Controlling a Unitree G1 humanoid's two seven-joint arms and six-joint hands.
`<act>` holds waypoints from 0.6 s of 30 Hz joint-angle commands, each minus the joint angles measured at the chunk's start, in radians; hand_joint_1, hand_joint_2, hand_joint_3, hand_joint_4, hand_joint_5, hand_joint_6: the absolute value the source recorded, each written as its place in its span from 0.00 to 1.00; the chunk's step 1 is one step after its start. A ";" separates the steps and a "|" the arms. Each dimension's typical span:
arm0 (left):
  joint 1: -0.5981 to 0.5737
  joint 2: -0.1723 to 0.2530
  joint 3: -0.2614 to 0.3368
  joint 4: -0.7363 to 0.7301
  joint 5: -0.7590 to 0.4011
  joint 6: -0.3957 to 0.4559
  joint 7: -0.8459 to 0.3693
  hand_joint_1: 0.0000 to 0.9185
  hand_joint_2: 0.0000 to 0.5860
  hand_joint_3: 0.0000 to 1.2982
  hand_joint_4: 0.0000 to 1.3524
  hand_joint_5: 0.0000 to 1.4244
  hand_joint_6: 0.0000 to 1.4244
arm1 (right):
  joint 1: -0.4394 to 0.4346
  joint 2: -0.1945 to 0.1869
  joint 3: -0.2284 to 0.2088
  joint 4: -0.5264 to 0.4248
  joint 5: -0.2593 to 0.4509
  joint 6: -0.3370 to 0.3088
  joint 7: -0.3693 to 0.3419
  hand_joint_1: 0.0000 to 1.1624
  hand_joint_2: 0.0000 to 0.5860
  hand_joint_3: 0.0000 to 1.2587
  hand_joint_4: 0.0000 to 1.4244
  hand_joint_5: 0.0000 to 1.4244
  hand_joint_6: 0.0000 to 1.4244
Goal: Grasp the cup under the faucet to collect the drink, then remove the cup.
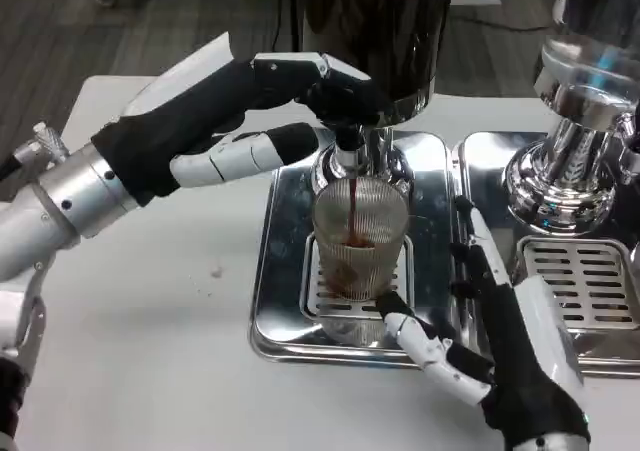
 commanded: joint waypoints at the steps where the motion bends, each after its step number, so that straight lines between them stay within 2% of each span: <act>1: 0.032 0.003 -0.028 -0.009 0.025 -0.008 -0.035 0.00 0.13 0.32 0.30 0.29 0.29 | -0.042 0.012 -0.004 0.032 0.029 0.025 0.025 0.42 0.37 0.00 0.00 0.09 0.22; 13: 0.034 0.002 -0.026 -0.016 0.024 -0.005 -0.030 0.00 0.15 0.32 0.31 0.29 0.29 | -0.058 0.010 -0.006 0.045 0.048 0.026 0.033 0.41 0.34 0.00 0.00 0.00 0.18; 16: 0.033 0.002 -0.026 -0.014 0.021 -0.004 -0.033 0.00 0.15 0.32 0.31 0.29 0.29 | -0.143 0.021 -0.006 0.115 0.085 0.067 0.090 0.41 0.34 0.00 0.00 0.00 0.17; 18: 0.033 0.002 -0.026 -0.013 0.020 -0.003 -0.034 0.00 0.15 0.32 0.31 0.29 0.29 | -0.166 0.023 -0.007 0.135 0.098 0.078 0.104 0.41 0.33 0.00 0.00 0.00 0.17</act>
